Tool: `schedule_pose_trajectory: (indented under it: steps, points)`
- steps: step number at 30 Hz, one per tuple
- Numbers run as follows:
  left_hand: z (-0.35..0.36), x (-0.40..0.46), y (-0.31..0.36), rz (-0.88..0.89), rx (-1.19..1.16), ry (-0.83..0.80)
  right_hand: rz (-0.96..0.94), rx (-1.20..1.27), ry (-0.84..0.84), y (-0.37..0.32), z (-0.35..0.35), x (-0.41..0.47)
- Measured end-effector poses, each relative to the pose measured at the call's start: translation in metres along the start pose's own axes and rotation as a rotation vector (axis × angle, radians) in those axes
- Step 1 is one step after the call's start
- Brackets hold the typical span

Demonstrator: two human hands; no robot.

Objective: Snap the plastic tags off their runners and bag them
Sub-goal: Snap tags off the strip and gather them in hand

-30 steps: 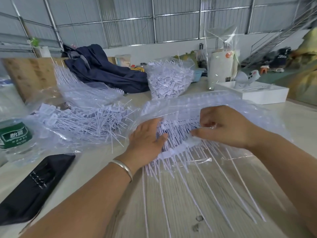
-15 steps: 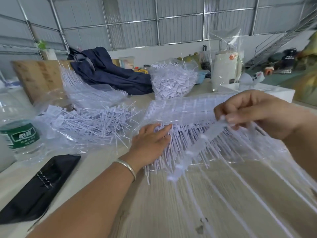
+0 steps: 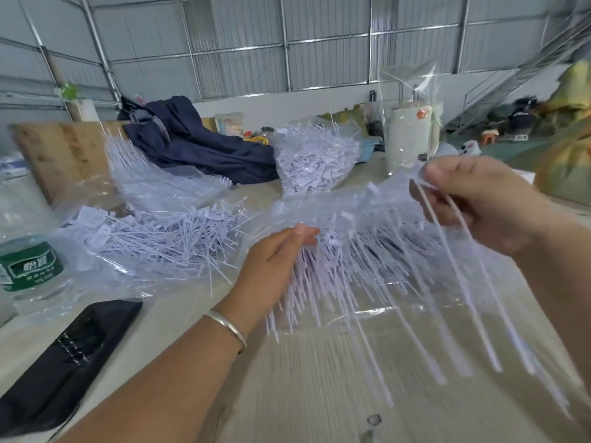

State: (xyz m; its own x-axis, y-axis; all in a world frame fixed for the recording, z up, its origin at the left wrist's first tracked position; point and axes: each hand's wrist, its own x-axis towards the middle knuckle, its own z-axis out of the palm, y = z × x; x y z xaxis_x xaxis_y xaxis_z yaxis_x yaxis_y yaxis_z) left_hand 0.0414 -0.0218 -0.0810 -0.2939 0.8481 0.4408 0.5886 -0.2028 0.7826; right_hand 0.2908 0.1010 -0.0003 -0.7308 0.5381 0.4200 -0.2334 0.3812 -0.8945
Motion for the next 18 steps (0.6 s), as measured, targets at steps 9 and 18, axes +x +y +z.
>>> schedule_pose_trajectory:
  steps: [9, 18]
  points:
    - [0.012, 0.003, -0.022, 0.104, 0.578, -0.220, -0.118, 0.063, 0.096, -0.046, -0.002, 0.003]
    - [0.009, 0.001, -0.022, 0.134, 0.426, -0.130, -0.101, -0.341, 0.184, -0.113, 0.015, 0.012]
